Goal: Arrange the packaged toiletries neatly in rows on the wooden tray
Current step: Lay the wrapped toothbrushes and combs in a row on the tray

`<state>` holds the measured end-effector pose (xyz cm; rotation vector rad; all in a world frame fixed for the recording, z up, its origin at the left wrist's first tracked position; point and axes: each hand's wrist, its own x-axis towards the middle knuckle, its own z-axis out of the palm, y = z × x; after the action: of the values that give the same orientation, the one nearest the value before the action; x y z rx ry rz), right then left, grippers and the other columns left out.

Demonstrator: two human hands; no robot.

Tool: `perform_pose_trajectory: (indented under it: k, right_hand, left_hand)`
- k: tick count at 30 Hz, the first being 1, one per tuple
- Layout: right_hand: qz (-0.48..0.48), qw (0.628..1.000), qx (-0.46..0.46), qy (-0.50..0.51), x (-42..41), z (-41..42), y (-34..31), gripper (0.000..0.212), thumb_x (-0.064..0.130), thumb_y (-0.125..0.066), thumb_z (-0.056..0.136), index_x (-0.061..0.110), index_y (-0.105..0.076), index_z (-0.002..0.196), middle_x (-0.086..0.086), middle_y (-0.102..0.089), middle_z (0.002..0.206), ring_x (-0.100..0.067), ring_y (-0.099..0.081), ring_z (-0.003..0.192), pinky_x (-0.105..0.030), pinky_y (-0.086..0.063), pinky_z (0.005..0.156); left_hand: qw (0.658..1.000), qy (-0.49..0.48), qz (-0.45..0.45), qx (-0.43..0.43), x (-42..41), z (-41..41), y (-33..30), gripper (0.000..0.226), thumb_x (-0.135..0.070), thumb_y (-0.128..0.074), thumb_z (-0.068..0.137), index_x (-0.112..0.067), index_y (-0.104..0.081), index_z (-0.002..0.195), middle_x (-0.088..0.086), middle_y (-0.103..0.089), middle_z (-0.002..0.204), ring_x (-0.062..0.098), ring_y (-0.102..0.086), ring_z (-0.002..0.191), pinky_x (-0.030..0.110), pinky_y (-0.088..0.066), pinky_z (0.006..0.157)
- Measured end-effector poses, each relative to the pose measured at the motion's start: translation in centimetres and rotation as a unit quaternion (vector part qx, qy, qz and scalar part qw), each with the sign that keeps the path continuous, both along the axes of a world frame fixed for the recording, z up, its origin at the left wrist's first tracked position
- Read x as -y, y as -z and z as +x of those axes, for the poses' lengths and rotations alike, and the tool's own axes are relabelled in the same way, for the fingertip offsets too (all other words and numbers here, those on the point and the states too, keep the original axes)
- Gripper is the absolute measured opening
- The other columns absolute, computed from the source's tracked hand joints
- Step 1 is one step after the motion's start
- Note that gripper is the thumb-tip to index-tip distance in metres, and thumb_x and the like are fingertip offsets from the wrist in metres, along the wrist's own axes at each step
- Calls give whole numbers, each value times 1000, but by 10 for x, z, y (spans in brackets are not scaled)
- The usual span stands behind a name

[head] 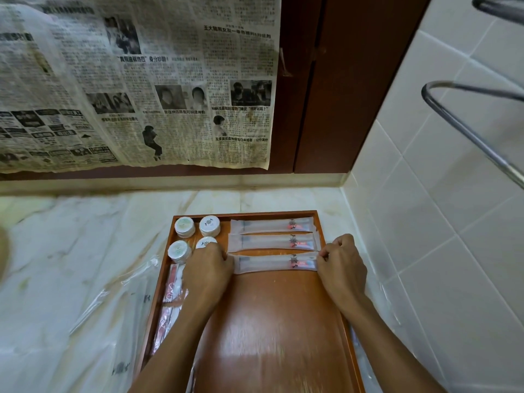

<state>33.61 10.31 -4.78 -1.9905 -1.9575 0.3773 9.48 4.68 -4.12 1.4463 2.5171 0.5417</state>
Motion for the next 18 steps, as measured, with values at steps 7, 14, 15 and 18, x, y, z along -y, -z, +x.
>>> perform_pose_trajectory:
  k: [7,14,15,18]
  right_hand:
    - [12,1000,5,-9,-2,-2,2,27,36,-67,88,16,-63,106,-4,-54,112,-18,-59,93,-31,-56,71]
    - [76,989,-110,59,12,19,-13,27,30,-64,91,15,-64,113,-5,-68,106,-14,-58,82,-25,-45,67]
    - [81,987,-121,71,18,26,-17,26,28,-64,91,14,-64,113,-6,-69,102,-15,-60,81,-25,-45,68]
    - [81,983,-136,87,39,44,-24,25,18,-61,92,8,-65,115,-10,-71,100,-25,-65,86,-29,-49,73]
  left_hand:
    - [1000,5,-27,-5,-2,1,-3,25,-28,-60,82,-16,-54,60,0,-53,61,18,-54,58,30,-50,52]
    - [1000,-3,5,-24,4,0,-8,27,-29,-56,86,-16,-53,63,-2,-53,62,17,-49,57,26,-35,47]
    - [1000,-7,14,-27,5,1,-10,26,-29,-56,87,-16,-55,64,0,-56,63,20,-51,58,27,-40,49]
    - [999,7,37,-30,12,14,-14,22,-30,-56,87,-16,-66,73,5,-66,70,24,-60,63,31,-51,56]
